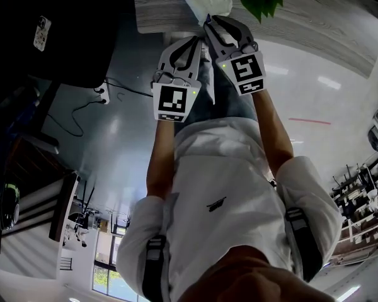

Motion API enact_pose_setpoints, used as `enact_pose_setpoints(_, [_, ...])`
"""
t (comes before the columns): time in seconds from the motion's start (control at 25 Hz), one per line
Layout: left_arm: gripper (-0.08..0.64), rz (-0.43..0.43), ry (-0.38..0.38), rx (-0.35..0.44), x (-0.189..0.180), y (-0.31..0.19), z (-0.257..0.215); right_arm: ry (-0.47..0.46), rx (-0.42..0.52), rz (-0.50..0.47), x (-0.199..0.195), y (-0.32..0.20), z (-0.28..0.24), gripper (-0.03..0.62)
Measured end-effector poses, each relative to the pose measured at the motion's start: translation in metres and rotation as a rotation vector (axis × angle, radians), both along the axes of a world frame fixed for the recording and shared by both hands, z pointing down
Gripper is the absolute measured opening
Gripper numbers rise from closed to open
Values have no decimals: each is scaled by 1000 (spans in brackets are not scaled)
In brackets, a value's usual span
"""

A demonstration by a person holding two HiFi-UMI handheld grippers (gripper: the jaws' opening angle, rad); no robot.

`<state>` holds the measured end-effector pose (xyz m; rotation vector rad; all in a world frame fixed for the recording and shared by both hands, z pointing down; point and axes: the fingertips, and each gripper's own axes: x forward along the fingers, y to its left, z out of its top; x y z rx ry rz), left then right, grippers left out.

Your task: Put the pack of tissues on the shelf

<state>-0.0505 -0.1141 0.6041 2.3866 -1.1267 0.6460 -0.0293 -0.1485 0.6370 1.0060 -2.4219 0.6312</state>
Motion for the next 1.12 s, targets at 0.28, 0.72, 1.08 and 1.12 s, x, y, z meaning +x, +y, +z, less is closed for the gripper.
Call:
enact_pose_setpoints(0.28, [32,-10,1,0,-6,-1,2,16,-10,-2,-2,-3,6,63])
enact_pose_setpoints(0.72, [32,-12,-2,14,-10,1,-4,8,1,6,-2,-2,-2,31])
enact_pose_setpoints(1.08, [32,-4,0,43,-4,7,-16,-4,42,6,3,3,-24,29])
enact_pose_setpoints(1.12, [32,-4,1,47,-3,7,-18,-4,46,5,4,4,-27,29])
